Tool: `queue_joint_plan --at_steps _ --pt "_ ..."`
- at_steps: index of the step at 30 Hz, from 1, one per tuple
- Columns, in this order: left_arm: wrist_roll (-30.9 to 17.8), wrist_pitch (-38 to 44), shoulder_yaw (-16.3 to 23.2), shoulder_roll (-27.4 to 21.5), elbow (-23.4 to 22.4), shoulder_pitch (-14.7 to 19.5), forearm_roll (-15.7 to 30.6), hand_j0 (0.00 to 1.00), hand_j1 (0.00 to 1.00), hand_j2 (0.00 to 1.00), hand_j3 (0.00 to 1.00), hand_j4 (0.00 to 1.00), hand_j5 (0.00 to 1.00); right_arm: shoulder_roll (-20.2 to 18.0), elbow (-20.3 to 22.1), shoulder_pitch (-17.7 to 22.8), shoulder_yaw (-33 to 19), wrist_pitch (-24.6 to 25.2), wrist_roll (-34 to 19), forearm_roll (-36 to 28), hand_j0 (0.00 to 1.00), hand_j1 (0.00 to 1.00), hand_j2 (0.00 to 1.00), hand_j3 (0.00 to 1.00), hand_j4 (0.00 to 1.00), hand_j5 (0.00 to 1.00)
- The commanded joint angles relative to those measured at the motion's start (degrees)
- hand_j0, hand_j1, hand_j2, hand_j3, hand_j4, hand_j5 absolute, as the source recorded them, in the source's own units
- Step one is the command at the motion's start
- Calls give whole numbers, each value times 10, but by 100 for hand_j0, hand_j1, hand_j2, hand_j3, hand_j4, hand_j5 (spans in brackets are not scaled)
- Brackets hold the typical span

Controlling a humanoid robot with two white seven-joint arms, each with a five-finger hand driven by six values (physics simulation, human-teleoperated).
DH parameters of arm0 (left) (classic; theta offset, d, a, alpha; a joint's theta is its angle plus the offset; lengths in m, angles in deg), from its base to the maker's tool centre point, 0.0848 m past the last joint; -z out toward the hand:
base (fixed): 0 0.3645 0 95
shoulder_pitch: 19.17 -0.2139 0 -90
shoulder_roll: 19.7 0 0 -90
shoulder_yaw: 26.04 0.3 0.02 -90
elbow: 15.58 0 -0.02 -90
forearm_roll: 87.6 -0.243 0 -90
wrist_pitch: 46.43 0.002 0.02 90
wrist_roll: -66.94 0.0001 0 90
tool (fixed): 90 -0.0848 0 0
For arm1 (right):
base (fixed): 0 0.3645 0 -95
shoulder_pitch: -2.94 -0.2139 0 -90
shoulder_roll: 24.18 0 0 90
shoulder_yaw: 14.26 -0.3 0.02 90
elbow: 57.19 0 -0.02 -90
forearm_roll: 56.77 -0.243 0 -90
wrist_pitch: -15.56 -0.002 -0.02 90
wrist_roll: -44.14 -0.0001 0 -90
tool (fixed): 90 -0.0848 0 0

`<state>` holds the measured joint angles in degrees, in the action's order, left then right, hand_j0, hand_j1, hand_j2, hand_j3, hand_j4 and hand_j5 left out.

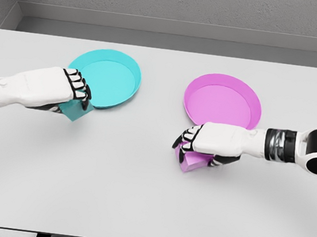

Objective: Place the blocks in the corresponding plates according to their colors

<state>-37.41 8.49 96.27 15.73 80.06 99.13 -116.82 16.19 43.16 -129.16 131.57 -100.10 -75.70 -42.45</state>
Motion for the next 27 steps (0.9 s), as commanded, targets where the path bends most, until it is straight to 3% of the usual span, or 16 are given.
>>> queue_joint_plan --at_steps 1,2,5,6,9,12,15,19,20,21,27 --pt "0 1 0 37 -26 3 -8 38 38 38 38 38 38 0 0 -1 -3 1 1 -4 58 58 58 58 58 58" --pt "0 1 1 52 -40 13 -16 38 38 38 38 38 38 0 -1 -5 -4 1 1 -5 58 58 58 58 58 58" --pt "0 1 68 91 -94 78 -21 38 38 38 38 38 38 0 -2 -6 -23 2 1 -6 58 58 58 58 58 58" --pt "0 1 75 100 -113 86 -22 38 38 38 38 38 38 0 -2 -7 -27 7 1 -6 58 58 58 58 58 58" --pt "0 1 76 123 -142 104 -37 38 38 38 38 38 38 -1 -6 -7 -37 39 1 -7 58 58 58 58 58 58" --pt "1 1 77 148 -183 120 -56 38 38 38 38 38 38 -3 -9 -8 -40 102 2 -7 58 58 58 58 58 58" --pt "1 1 101 162 -219 148 -56 38 38 38 38 38 38 -1 -9 -9 -40 156 4 -6 58 58 58 58 58 58" --pt "2 1 101 171 -259 163 -57 40 40 40 40 40 40 0 -9 -13 -48 202 4 -6 58 58 58 58 58 58" --pt "5 1 99 171 -264 164 -51 62 62 62 62 62 62 0 -9 -18 -48 221 4 -6 58 58 58 58 58 58" --pt "5 1 99 171 -265 170 -49 100 100 100 100 100 100 0 -9 -19 -48 243 4 -6 58 58 58 58 58 58" --pt "5 1 95 164 -264 171 -46 100 100 100 100 100 100 1 -9 -21 -48 311 8 -6 58 58 58 58 58 58"
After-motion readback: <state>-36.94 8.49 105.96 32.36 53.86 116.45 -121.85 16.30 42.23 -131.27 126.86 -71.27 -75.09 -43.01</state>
